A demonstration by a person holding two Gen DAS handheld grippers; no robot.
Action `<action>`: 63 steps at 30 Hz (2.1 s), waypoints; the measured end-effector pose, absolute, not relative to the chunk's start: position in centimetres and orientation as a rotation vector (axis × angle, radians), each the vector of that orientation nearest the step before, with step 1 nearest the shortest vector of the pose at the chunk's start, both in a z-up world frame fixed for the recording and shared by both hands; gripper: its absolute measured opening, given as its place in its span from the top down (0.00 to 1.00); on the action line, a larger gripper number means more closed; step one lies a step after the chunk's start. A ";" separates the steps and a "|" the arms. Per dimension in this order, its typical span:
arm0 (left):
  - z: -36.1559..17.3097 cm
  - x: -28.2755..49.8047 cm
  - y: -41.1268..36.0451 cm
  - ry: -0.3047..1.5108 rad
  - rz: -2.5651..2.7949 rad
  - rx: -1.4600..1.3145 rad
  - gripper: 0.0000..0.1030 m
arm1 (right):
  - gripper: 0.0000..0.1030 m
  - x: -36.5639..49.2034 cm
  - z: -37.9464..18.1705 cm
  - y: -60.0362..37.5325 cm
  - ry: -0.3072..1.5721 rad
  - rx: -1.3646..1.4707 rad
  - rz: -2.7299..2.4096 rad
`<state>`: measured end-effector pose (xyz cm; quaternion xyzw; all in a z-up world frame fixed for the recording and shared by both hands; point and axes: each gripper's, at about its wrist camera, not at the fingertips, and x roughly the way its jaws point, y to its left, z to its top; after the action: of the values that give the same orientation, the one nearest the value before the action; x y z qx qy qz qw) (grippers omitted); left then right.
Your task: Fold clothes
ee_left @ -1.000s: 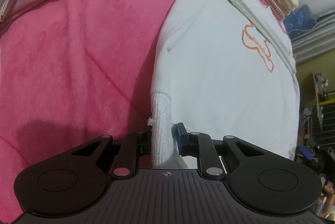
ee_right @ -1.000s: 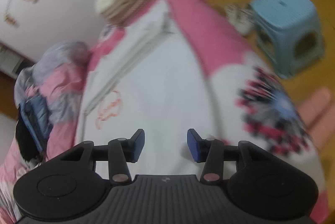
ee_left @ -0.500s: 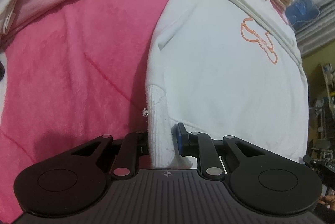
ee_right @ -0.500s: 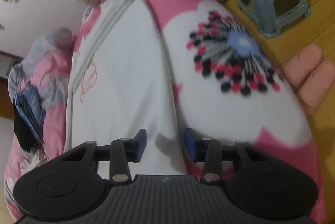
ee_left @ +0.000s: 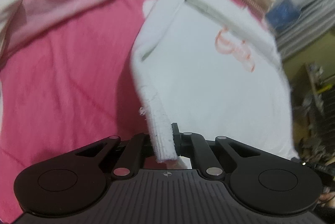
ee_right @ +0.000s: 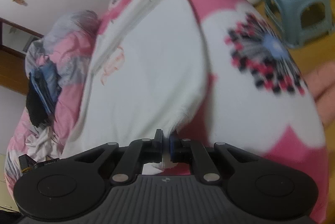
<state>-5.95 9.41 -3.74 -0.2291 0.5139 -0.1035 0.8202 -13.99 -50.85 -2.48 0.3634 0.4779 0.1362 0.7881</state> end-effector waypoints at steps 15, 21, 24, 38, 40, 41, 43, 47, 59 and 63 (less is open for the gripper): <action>5.6 5.8 5.2 0.979 -0.231 -0.154 0.97 | 0.94 1.6 7.8 -48.6 0.906 0.459 0.380; 5.4 10.7 3.6 0.935 -0.213 -0.137 0.97 | 0.94 7.5 8.8 -48.1 0.884 0.410 0.345; 5.0 13.2 3.5 0.906 -0.183 -0.178 0.97 | 0.94 10.2 8.6 -48.1 0.863 0.419 0.318; 3.0 24.1 1.4 0.685 -0.090 -0.261 0.97 | 0.94 22.6 6.1 -49.1 0.751 0.521 0.209; 2.6 25.8 1.0 0.684 -0.088 -0.259 0.97 | 0.94 24.0 5.3 -49.4 0.750 0.535 0.198; 2.3 26.7 0.8 0.685 -0.087 -0.258 0.97 | 0.94 24.7 4.8 -49.6 0.750 0.541 0.192; 1.6 28.2 0.5 0.696 -0.082 -0.257 0.97 | 0.94 26.1 4.0 -49.9 0.749 0.555 0.180; 0.0 30.6 -0.2 0.716 -0.079 -0.243 0.97 | 0.94 28.5 2.0 -50.5 0.753 0.583 0.159; -5.4 35.7 4.0 0.907 -0.156 -0.593 0.89 | 0.90 32.0 -4.9 -53.5 0.821 0.868 0.146; -7.2 35.9 6.4 0.923 -0.159 -0.906 0.79 | 0.78 32.0 -7.0 -55.2 0.812 1.064 0.169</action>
<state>35.85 6.40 -7.18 -0.4217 0.4294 -0.0741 0.7952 32.03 -55.17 -6.98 0.4927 0.3757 0.0783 0.7810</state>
